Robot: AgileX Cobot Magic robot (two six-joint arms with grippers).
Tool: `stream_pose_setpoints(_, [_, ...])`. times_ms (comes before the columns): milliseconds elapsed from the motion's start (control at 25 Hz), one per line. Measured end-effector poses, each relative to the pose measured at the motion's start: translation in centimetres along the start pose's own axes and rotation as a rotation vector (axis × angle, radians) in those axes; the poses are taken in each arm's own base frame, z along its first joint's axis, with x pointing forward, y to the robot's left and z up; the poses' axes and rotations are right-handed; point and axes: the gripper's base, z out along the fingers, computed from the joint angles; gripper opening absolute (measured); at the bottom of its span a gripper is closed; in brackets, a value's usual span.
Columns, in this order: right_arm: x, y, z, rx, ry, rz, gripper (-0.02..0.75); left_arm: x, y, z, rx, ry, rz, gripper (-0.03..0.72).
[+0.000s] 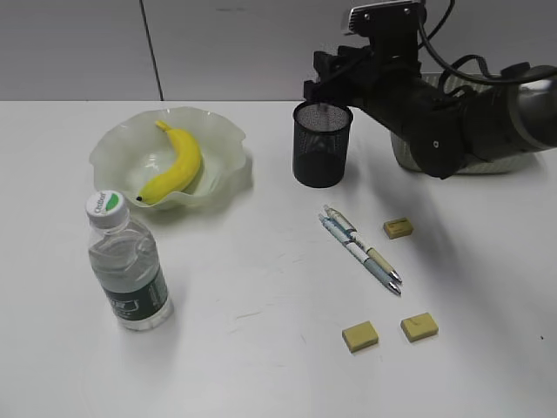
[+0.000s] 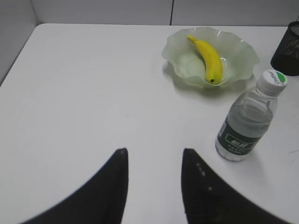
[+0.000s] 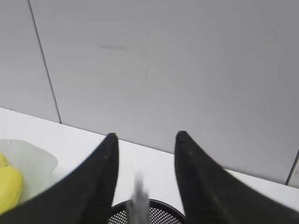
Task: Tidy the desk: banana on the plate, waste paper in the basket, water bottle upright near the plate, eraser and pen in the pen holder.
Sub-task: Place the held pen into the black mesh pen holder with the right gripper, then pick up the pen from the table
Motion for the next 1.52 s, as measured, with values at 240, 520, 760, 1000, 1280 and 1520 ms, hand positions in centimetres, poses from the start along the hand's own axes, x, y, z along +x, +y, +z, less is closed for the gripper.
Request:
stream_pose_setpoints(240, [-3.1,0.1,-1.4,0.000,0.052,0.008,0.484,0.0,0.0,0.0,0.000,0.000,0.000,0.288])
stream_pose_setpoints(520, [-12.0,0.3,-12.0,-0.003,0.510,-0.071,0.403,0.0,0.0,0.0,0.000,-0.001,0.000,0.288])
stream_pose_setpoints(760, [-11.7,-0.2,-26.9,0.044,0.909,-0.053,0.370,0.0,0.0,0.0,0.000,-0.001,0.000,0.262])
stream_pose_setpoints(1000, [-10.3,-0.5,-39.6,0.069,0.847,-0.012,0.365,-1.1,-0.4,0.7,0.022,0.019,0.043,0.241])
stream_pose_setpoints(1280, [-9.3,-0.5,-45.9,0.047,0.508,0.006,0.364,-7.7,-3.8,6.3,0.277,-0.026,0.095,0.237])
stream_pose_setpoints(1520, [-9.2,-0.6,-46.2,0.051,0.412,0.002,0.363,-12.8,-8.2,15.3,0.493,0.095,0.182,0.237])
